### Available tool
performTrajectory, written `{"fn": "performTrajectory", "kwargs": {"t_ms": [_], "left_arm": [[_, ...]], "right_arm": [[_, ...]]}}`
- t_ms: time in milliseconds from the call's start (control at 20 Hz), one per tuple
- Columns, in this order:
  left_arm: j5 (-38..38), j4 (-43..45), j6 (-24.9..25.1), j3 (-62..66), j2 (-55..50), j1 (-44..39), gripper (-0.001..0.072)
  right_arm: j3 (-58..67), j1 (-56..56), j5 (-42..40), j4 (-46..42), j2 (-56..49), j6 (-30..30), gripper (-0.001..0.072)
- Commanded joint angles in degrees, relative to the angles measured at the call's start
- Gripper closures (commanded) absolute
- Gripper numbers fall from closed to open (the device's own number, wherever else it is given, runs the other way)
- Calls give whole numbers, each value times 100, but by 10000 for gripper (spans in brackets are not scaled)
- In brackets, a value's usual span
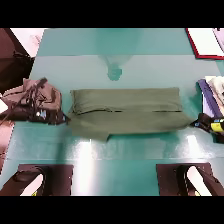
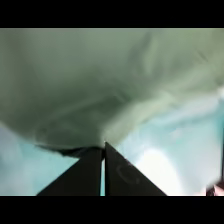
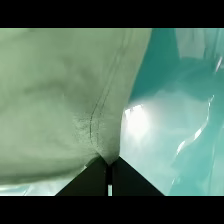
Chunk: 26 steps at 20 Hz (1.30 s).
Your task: Fold the shirts.
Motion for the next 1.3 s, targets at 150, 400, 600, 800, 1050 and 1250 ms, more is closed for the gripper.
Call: {"fn": "performTrajectory", "kwargs": {"t_ms": [150, 400, 600, 800, 1050, 1250], "left_arm": [[1528, 44, 166, 1126, -1703, -39, 678], [2608, 68, 164, 1416, -2535, -35, 677], [3624, 63, 157, 1416, -2922, -35, 677], [4120, 63, -245, 1416, -2944, -35, 139], [3305, 50, -245, 1429, -2876, -37, 164], [2455, -39, -232, 1427, -2879, -74, 669]], "right_arm": [[1386, 442, -546, 144, -1604, 0, 700], [2581, 1043, -1123, 155, -3185, 275, 700], [3491, 1316, -1191, 328, -4203, 284, 698], [4378, 1325, -1266, 1001, -5007, 304, 191], [4896, 787, -146, 1113, -5134, -275, 146], [4522, 168, 229, 1064, -5158, -693, 113]]}}
